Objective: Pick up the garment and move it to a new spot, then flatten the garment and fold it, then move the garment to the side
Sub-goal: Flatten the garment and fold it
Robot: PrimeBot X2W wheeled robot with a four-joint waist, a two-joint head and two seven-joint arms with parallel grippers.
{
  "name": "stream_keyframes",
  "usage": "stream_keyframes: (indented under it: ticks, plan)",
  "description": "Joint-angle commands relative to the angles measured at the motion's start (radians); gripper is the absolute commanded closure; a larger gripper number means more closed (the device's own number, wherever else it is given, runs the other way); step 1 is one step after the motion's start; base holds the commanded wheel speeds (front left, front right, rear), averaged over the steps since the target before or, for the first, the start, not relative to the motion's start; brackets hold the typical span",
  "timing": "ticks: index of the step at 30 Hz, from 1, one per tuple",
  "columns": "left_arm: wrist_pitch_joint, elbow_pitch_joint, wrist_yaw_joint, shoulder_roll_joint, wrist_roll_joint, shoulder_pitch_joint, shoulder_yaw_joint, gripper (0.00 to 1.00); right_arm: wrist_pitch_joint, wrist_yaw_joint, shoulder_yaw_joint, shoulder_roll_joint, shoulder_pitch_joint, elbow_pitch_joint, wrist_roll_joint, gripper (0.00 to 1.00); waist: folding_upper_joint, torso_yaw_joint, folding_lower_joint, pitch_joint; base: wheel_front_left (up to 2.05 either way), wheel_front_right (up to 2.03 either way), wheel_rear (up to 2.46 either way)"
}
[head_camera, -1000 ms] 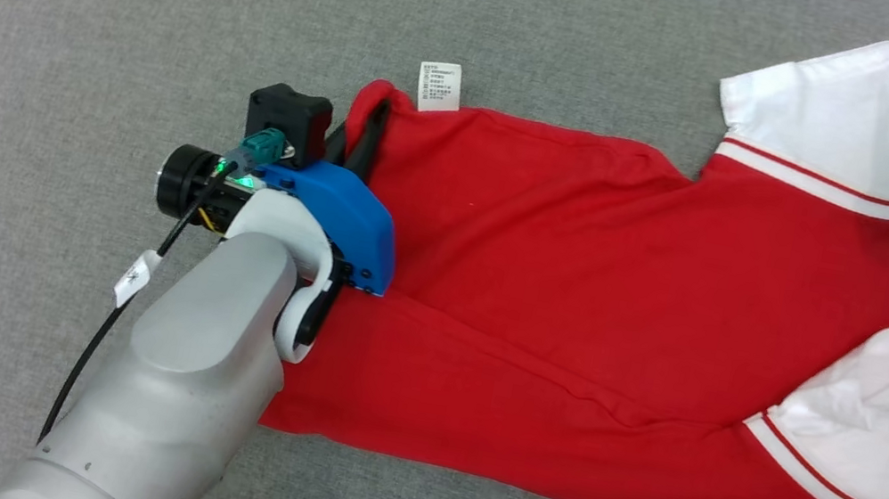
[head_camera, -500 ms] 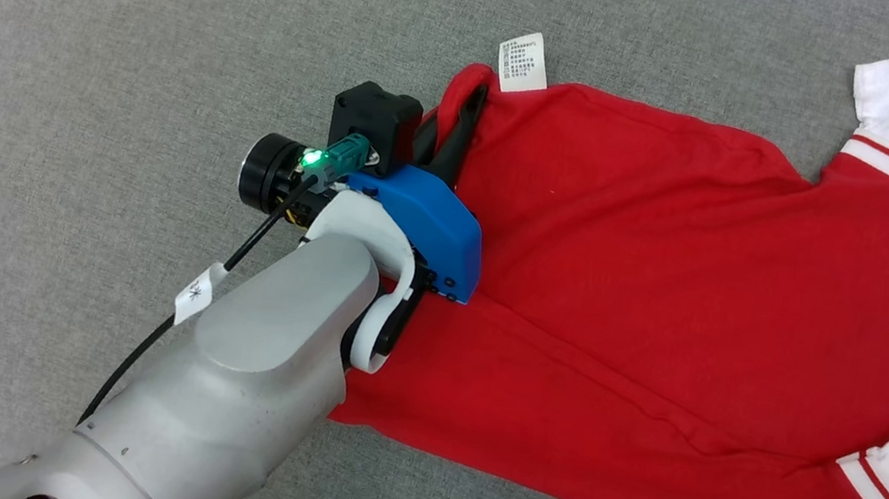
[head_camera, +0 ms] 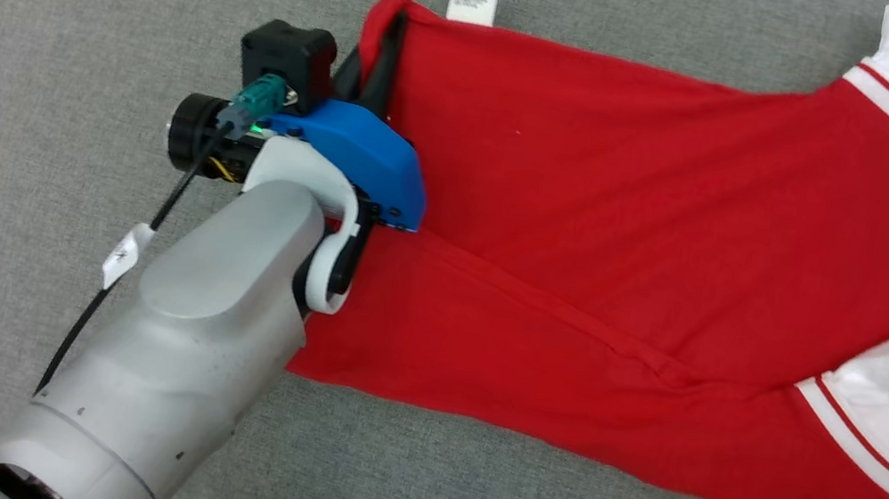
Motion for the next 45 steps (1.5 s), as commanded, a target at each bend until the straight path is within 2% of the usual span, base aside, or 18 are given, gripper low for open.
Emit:
stream_keyframes:
  ticks: [1,5,10,17,21,25,30,31,32,33,34,35,38,45]
  plan:
    - [-0.006,-0.006,0.002,0.021,0.015,0.009,0.025,1.00,-0.013,-0.001,-0.009,0.005,0.000,-0.002,0.014,1.00,-0.0001,-0.021,-0.0001,-0.017,0.00,0.00,0.00]
    - [-0.005,-0.024,0.000,0.052,0.053,0.054,0.098,1.00,-0.025,-0.001,-0.034,0.022,0.045,-0.049,0.050,1.00,-0.0001,-0.061,-0.0001,-0.044,0.00,0.00,0.00]
    - [-0.005,-0.023,-0.018,0.083,0.091,0.123,0.168,1.00,-0.026,-0.001,-0.104,0.022,0.148,-0.211,0.105,1.00,-0.0001,-0.116,-0.0001,-0.084,0.00,0.00,0.00]
    - [-0.005,-0.010,-0.058,0.104,0.133,0.237,0.243,1.00,-0.026,-0.001,-0.175,0.032,0.401,-0.437,0.161,1.00,-0.0001,-0.180,-0.0001,-0.159,0.00,0.00,0.00]
    - [-0.006,0.006,-0.078,0.112,0.153,0.311,0.276,1.00,-0.026,-0.001,-0.203,0.050,0.559,-0.527,0.192,1.00,-0.0001,-0.200,-0.0001,-0.203,0.00,0.00,0.00]
    - [-0.006,0.022,-0.096,0.106,0.169,0.377,0.303,1.00,-0.026,-0.001,-0.210,0.078,0.695,-0.553,0.215,1.00,-0.0001,-0.210,-0.0001,-0.237,0.00,0.00,0.00]
    - [-0.006,0.045,-0.115,0.081,0.189,0.440,0.327,1.00,-0.026,-0.001,-0.207,0.122,0.772,-0.500,0.227,1.00,-0.0001,-0.208,-0.0001,-0.261,0.00,0.00,0.00]
    - [-0.005,0.048,-0.120,0.074,0.194,0.448,0.332,0.89,-0.026,-0.001,-0.208,0.129,0.777,-0.485,0.226,1.00,-0.0001,-0.205,-0.0001,-0.265,0.00,0.00,0.00]
    - [-0.006,0.046,-0.118,0.067,0.198,0.454,0.340,0.56,-0.026,-0.001,-0.206,0.136,0.778,-0.470,0.221,1.00,-0.0001,-0.201,-0.0001,-0.267,0.00,0.00,0.00]
    - [-0.005,0.042,-0.114,0.062,0.206,0.463,0.348,0.02,-0.026,-0.001,-0.207,0.144,0.775,-0.458,0.221,0.76,-0.0001,-0.198,-0.0001,-0.269,0.00,0.00,0.00]
    - [-0.005,0.039,-0.113,0.054,0.215,0.475,0.354,0.00,-0.026,-0.001,-0.216,0.150,0.771,-0.445,0.222,0.56,-0.0001,-0.192,-0.0001,-0.273,0.00,0.00,0.00]
    - [-0.005,0.032,-0.106,0.048,0.223,0.484,0.366,0.00,-0.026,-0.001,-0.215,0.153,0.766,-0.438,0.213,0.00,-0.0001,-0.188,-0.0001,-0.276,0.00,0.00,0.00]
    - [-0.005,-0.010,-0.075,0.032,0.266,0.520,0.399,0.00,-0.026,-0.001,-0.236,0.162,0.751,-0.408,0.196,0.00,-0.0001,-0.171,-0.0001,-0.289,0.00,0.00,0.00]
    - [-0.006,-0.109,-0.051,0.002,0.330,0.613,0.453,0.00,-0.026,-0.001,-0.295,0.179,0.746,-0.322,0.153,0.00,-0.0001,-0.114,-0.0001,-0.314,0.00,0.00,0.00]
